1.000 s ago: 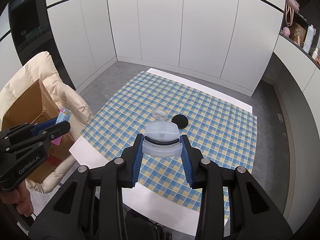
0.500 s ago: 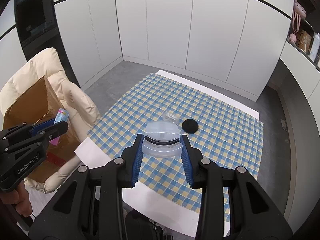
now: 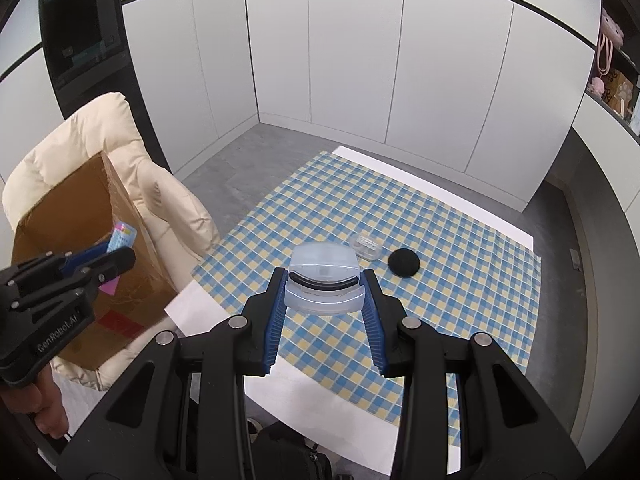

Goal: Organize objects
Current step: 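Carry the pink bottle with the left tool while the right tool carries the compact toward the box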

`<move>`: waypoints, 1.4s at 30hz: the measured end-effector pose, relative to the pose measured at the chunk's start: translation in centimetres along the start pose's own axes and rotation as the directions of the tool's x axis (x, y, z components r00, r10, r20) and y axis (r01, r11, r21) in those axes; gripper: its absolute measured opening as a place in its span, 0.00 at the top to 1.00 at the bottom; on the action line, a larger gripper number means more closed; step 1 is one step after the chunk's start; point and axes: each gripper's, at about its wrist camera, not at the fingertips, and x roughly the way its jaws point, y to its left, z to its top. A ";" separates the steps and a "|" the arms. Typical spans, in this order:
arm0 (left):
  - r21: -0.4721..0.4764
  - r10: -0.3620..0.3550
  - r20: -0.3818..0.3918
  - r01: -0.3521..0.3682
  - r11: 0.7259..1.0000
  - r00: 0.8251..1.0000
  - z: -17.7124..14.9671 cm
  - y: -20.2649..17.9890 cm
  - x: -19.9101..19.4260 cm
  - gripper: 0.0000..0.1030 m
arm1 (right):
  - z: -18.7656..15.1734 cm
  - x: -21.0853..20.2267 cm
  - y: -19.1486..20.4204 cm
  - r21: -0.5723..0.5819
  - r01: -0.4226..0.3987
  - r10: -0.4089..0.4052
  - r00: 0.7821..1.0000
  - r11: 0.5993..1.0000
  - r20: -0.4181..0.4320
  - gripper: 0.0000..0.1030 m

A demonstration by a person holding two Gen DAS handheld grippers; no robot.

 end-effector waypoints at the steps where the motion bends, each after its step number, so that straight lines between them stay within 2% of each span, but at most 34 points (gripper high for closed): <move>1: -0.003 0.002 0.000 -0.002 1.000 1.000 -0.1 0.2 0.0 0.83 | 0.1 -0.1 0.2 -0.003 -0.005 0.005 1.000 1.000 0.006 0.64; 16: -0.047 0.044 0.008 -0.044 0.998 0.999 -0.4 3.1 -1.0 0.83 | 1.4 -0.1 2.4 -0.020 -0.035 0.035 0.999 0.999 0.025 0.64; 42: -0.129 0.129 0.018 -0.125 0.984 0.992 -1.7 9.0 -3.0 0.83 | 2.3 1.0 9.6 -0.111 -0.113 0.116 0.993 0.987 0.026 0.64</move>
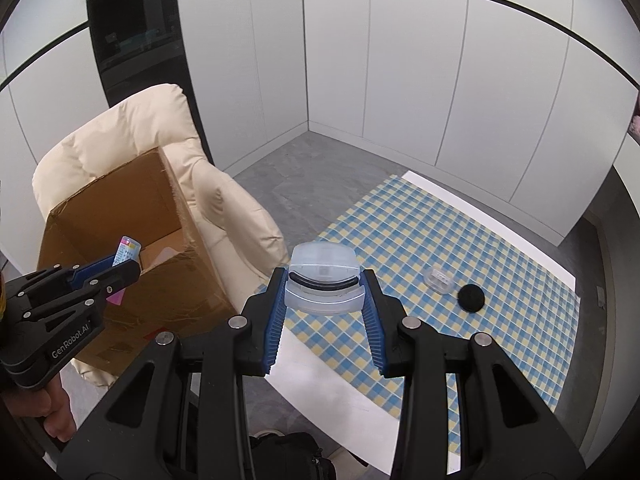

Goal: Organize objects
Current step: 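Carry the pink bottle with the left tool while the right tool carries the compact toward the box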

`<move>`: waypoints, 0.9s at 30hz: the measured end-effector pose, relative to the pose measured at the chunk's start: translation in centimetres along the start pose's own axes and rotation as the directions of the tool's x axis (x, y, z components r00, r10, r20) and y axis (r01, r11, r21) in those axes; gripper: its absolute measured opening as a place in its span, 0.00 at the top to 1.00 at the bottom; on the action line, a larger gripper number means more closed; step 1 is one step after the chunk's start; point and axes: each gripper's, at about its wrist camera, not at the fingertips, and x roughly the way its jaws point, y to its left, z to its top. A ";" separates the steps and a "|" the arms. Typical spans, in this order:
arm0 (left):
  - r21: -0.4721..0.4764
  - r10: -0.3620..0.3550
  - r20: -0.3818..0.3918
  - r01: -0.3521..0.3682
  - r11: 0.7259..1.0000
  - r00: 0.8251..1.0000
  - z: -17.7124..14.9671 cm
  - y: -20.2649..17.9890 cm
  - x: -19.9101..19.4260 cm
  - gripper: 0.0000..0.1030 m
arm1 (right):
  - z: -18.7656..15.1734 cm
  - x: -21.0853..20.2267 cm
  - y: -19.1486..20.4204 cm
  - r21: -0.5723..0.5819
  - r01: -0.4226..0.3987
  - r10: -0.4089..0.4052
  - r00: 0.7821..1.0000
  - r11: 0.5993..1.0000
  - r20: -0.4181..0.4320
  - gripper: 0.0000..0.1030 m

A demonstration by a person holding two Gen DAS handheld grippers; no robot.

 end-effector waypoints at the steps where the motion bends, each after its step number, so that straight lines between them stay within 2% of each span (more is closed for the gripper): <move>1: -0.004 0.003 0.000 -0.003 1.000 1.000 0.0 0.2 -0.1 0.83 | 0.1 0.1 0.3 -0.003 -0.004 0.004 1.000 1.000 0.000 0.64; 27: -0.122 0.098 -0.007 -0.098 0.988 0.995 -1.1 7.6 -1.8 0.82 | 1.1 1.6 8.0 -0.119 -0.089 0.089 0.996 0.989 -0.009 0.64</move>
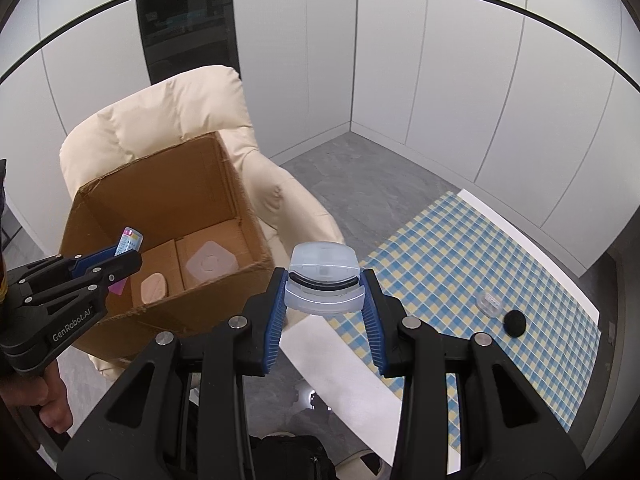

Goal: Organize objects
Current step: 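Carry the pink bottle with the left tool while the right tool carries the compact toward the box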

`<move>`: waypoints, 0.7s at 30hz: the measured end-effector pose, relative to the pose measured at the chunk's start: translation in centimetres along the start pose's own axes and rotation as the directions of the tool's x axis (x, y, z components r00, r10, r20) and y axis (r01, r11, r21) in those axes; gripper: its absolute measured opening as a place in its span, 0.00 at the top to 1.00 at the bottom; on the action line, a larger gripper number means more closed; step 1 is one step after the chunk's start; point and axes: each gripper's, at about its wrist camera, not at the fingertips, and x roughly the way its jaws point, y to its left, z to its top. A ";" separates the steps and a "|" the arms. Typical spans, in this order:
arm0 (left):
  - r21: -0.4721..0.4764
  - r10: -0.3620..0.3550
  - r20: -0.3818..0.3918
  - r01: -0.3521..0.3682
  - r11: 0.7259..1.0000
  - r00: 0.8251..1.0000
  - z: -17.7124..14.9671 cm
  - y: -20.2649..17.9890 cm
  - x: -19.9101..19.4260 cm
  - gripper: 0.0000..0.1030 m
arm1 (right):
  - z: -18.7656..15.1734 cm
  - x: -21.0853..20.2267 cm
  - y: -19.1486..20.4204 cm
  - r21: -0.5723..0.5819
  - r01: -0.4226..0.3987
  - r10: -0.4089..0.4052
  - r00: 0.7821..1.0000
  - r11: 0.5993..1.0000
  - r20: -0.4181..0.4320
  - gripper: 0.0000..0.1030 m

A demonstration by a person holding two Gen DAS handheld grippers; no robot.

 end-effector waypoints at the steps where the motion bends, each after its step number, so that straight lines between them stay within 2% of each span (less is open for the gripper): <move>1: -0.004 0.004 0.001 -0.004 1.000 1.000 0.0 0.3 -0.1 0.82 | 0.1 0.1 0.3 -0.005 -0.004 0.004 1.000 1.000 0.000 0.64; 17: -0.065 0.052 -0.032 -0.054 0.996 0.998 -0.8 4.9 -0.2 0.80 | 1.2 1.0 5.6 -0.074 -0.063 0.063 0.998 0.995 0.000 0.64; 20: -0.066 0.064 -0.030 -0.066 0.996 0.997 -1.0 5.5 -0.4 0.56 | 1.3 1.3 6.5 -0.089 -0.075 0.075 0.997 0.993 -0.005 0.64; 21: -0.067 0.075 -0.021 -0.076 0.995 0.997 -1.1 5.6 -0.6 0.39 | 1.4 1.3 6.8 -0.092 -0.079 0.078 0.997 0.993 -0.007 0.64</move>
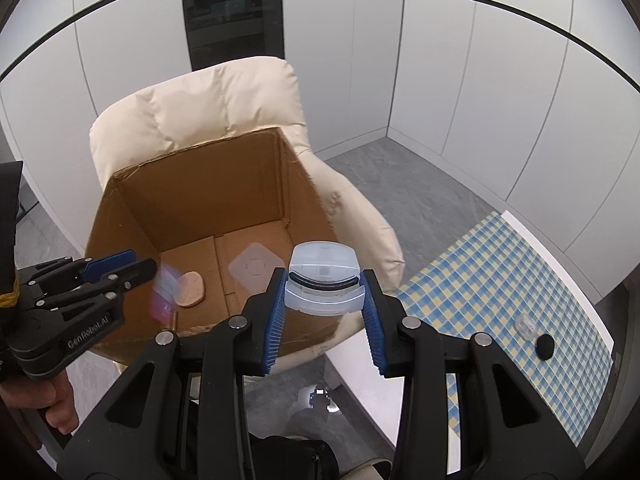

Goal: Organize objects
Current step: 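Carry the pink bottle with the left tool while the right tool carries the compact toward the box, then lower the pink bottle into the box and open the left tool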

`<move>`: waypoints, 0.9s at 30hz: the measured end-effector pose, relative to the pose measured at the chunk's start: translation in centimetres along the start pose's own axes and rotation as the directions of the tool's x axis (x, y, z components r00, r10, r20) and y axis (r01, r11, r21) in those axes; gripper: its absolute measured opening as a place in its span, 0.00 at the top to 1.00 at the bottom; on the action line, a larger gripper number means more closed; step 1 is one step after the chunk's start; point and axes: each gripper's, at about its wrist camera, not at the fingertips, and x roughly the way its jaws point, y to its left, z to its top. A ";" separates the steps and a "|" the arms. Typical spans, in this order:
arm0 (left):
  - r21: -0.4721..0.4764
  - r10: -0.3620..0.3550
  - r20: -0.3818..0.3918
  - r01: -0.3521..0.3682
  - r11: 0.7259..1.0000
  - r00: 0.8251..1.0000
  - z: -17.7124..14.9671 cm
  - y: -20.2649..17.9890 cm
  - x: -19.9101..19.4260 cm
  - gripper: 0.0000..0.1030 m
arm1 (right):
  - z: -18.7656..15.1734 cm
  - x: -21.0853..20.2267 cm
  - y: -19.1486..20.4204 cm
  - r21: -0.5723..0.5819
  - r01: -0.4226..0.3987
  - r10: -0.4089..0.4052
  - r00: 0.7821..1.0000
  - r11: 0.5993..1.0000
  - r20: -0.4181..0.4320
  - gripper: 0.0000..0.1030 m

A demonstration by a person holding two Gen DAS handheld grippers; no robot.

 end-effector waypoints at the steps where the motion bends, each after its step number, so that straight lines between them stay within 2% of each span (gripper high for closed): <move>1: -0.002 0.008 0.010 -0.008 1.000 1.000 0.0 0.2 -0.2 0.26 | 0.1 0.1 0.3 -0.005 -0.003 0.003 1.000 1.000 0.000 0.64; 4: -0.008 0.031 0.055 -0.031 0.999 0.998 -0.1 0.7 -1.0 0.03 | 0.3 0.4 1.2 -0.018 -0.015 0.015 1.000 1.000 -0.002 0.64; 5: -0.011 0.045 0.068 -0.044 0.999 0.997 -0.1 0.9 -1.3 0.00 | 0.3 0.6 1.5 -0.022 -0.018 0.018 1.000 1.000 -0.003 0.64; 10: -0.021 0.075 0.073 -0.073 0.997 0.995 0.0 1.8 -1.8 0.00 | 0.8 1.0 2.9 -0.039 -0.034 0.034 0.999 0.999 -0.005 0.64; 27: -0.072 0.113 0.073 -0.108 0.992 0.991 -0.8 5.7 -3.1 0.00 | 1.9 2.7 6.9 -0.071 -0.095 0.094 0.995 0.993 -0.027 0.64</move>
